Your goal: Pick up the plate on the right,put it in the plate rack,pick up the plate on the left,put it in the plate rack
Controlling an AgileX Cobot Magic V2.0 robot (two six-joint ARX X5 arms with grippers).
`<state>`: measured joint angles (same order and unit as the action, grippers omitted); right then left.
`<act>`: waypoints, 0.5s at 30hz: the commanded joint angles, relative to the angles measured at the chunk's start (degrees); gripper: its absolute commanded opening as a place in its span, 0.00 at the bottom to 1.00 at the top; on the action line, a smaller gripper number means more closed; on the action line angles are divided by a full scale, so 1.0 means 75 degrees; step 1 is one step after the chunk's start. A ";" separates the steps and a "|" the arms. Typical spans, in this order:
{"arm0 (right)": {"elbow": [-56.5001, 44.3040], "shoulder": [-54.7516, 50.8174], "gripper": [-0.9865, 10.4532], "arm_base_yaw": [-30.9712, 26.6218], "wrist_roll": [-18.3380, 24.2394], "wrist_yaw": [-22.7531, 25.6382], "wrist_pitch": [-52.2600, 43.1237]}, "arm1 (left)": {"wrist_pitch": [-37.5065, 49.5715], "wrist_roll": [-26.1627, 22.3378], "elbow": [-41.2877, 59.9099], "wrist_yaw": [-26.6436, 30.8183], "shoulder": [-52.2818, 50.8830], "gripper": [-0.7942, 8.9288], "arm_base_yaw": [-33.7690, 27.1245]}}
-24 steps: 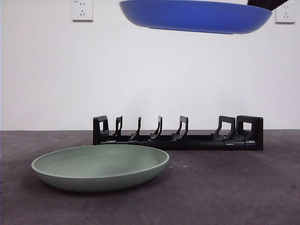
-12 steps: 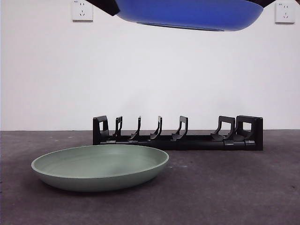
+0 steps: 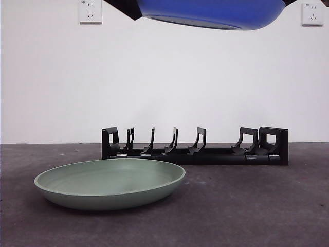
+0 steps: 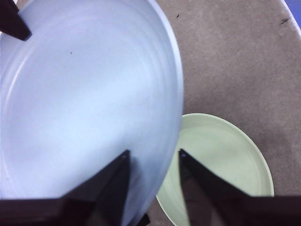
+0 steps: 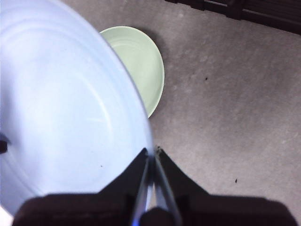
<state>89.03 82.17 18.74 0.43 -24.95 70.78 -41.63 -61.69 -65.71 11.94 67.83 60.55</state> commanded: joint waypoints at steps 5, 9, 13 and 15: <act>0.0050 0.0023 0.07 0.0006 -0.0017 0.0283 -0.0064 | -0.0184 0.0105 -0.0009 -0.0003 0.0035 0.07 0.0044; 0.0050 0.0023 0.07 0.0006 -0.0020 0.0335 -0.0076 | -0.0254 0.0425 -0.0012 -0.0015 0.0035 0.07 0.0122; 0.0050 0.0023 0.07 0.0003 -0.0020 0.0414 -0.0085 | -0.0411 0.0455 -0.0009 -0.0015 0.0035 0.07 0.0187; 0.0050 0.0023 0.08 0.0003 -0.0017 0.0414 -0.0093 | -0.0449 0.0592 -0.0009 -0.0012 0.0035 0.07 0.0192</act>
<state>89.03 82.21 19.07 0.14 -22.61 70.19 -43.46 -61.36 -65.71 10.74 68.07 62.22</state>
